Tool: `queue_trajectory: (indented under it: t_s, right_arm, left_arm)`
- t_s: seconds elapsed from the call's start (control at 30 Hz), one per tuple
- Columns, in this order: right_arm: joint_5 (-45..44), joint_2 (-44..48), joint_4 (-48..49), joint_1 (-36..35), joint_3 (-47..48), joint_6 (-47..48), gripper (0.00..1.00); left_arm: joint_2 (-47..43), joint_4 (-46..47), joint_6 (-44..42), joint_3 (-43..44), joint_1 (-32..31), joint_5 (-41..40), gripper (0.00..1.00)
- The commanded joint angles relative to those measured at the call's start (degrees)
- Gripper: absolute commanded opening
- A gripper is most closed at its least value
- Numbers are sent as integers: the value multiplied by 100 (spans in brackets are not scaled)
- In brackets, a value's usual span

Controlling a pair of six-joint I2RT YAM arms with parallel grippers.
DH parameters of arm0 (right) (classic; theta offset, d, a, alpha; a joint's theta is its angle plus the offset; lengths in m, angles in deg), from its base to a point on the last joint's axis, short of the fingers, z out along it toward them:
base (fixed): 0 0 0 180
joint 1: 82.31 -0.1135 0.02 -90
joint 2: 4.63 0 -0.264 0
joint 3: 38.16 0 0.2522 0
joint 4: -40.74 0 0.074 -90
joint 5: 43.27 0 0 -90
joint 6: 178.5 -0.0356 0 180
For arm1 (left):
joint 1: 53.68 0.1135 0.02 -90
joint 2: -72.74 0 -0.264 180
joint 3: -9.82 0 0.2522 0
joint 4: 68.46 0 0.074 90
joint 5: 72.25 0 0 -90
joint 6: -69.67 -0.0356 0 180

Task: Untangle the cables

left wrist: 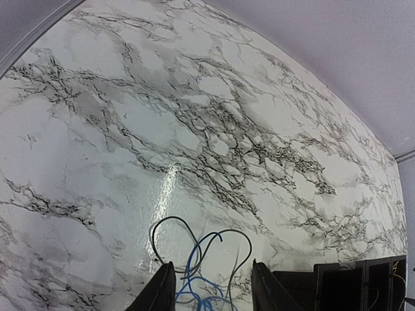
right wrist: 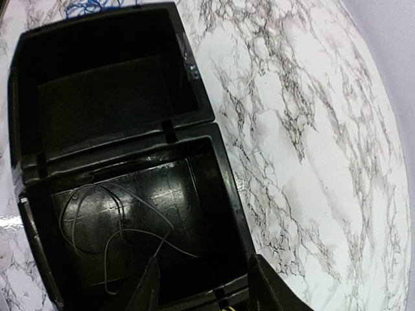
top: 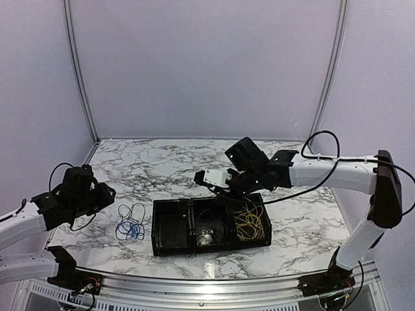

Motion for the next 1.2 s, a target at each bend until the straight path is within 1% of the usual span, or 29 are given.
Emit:
queue_trajectory:
  t_s: [0.0, 0.13, 0.33, 0.47, 0.53, 0.63, 0.8, 0.9, 1.03, 1.17]
  right_arm:
    - [467, 473, -191, -48, 346, 256, 50]
    - [796, 677, -217, -49, 379, 339, 52]
    - [1099, 931, -153, -57, 226, 558, 53]
    - [1102, 1038, -93, -58, 124, 754, 53]
    - [1098, 1040, -72, -57, 106, 797, 53]
    - [1136, 1028, -78, -58, 127, 883, 53]
    - [1129, 901, -323, -74, 383, 1310, 53]
    - [1007, 917, -220, -74, 343, 1457, 55]
    - [993, 969, -275, -70, 326, 1629, 56]
    - [940, 1042, -275, -73, 245, 1649, 57]
  left_arm:
    - [171, -16, -81, 177, 31, 157, 43]
    - [655, -286, 59, 345, 35, 322, 42]
    - [1932, -561, 219, 874, 71, 995, 41]
    - [2663, -596, -29, 1402, 75, 1400, 42]
    - [2959, -596, -279, 1675, 75, 1575, 44]
    - [3405, -779, -950, 2168, 75, 1794, 47]
    - [4360, -2130, -2338, 3379, 73, 1717, 48]
    - [4674, -2942, -3057, 3961, 71, 1754, 48]
    - [4788, -3677, -3738, 4134, 79, 1669, 49]
    - [4795, -3726, -3979, 3900, 75, 1446, 49]
